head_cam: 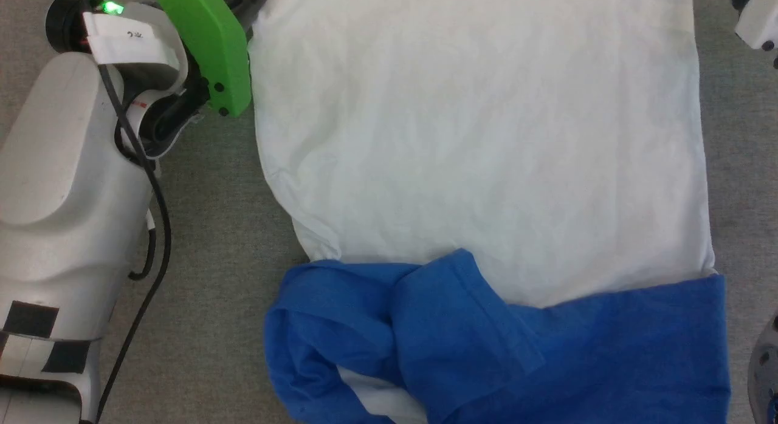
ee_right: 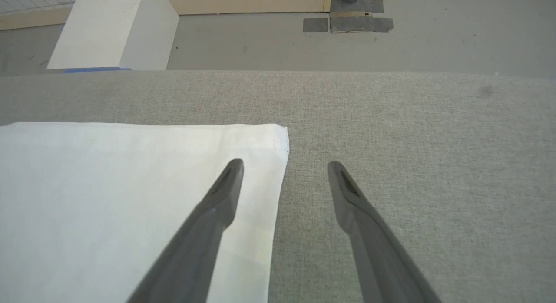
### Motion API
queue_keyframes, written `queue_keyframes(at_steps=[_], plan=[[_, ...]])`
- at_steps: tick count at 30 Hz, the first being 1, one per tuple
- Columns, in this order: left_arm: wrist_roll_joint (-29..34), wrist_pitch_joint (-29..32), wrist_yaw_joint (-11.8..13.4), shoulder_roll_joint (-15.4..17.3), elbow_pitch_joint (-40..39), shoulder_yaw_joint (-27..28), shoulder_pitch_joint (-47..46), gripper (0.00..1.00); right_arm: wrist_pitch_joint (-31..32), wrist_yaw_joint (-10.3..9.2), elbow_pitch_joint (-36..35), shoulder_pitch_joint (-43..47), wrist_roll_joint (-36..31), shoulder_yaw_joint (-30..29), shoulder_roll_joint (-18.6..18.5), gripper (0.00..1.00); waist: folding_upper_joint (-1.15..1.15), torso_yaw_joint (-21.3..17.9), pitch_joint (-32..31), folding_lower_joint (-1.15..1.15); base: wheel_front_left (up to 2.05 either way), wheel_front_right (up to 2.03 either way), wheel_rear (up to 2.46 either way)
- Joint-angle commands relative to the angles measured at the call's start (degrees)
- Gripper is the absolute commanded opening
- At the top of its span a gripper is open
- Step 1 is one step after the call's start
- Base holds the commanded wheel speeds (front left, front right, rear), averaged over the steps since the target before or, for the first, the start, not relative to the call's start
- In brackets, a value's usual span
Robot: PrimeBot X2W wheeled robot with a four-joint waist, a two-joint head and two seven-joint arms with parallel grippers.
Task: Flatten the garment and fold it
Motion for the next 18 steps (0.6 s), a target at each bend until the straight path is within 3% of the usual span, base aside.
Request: queue_keyframes(at_steps=[1, 13, 14, 15, 16, 17, 18], plan=[[-0.6, -0.2, -0.4, -0.2, 0.0, -0.3, -1.2, 0.00, 0.4, -0.08, 1.3, -1.3, -0.8, -0.1, 0.3, 1.00, 0.00, 1.2, 0.9, 0.00, 0.00, 0.00, 0.00], [-1.8, -1.2, -0.4, -1.1, 0.9, -3.3, -2.2, 0.00, 2.7, -0.08, 9.8, -4.2, -6.9, -1.1, 1.5, 1.00, 0.00, 3.4, 2.0, 0.00, 0.00, 0.00, 0.00], [-1.9, -1.3, -0.4, -1.2, 1.0, -3.4, -2.3, 0.00, 2.6, -0.08, 10.1, -4.3, -7.0, -1.0, 1.6, 0.83, 0.00, 3.5, 2.1, 0.00, 0.00, 0.00, 0.00], [-2.0, -1.5, -0.4, -1.2, 1.0, -3.6, -2.5, 0.00, 2.1, -0.08, 10.3, -4.5, -7.2, -0.9, 1.6, 0.40, 0.00, 3.7, 2.3, 0.00, 0.00, 0.00, 0.00], [-2.1, -1.6, -0.4, -1.2, 1.1, -3.7, -2.6, 0.00, 1.7, -0.08, 10.4, -4.7, -7.4, -0.8, 1.4, 0.19, 0.00, 3.7, 2.4, 0.00, 0.00, 0.00, 0.00], [-2.2, -1.8, -0.4, -1.2, 1.2, -3.9, -2.8, 0.00, 1.1, -0.08, 10.6, -4.8, -7.7, -0.9, 1.3, 0.00, 0.00, 3.8, 2.5, 0.00, 0.00, 0.00, 0.00], [-2.3, -2.0, -0.4, -1.2, 1.3, -4.0, -2.9, 0.00, 0.7, -0.08, 10.8, -4.9, -8.0, -1.1, 1.3, 0.00, 0.00, 3.8, 2.6, 0.00, 0.00, 0.00, 0.00]])
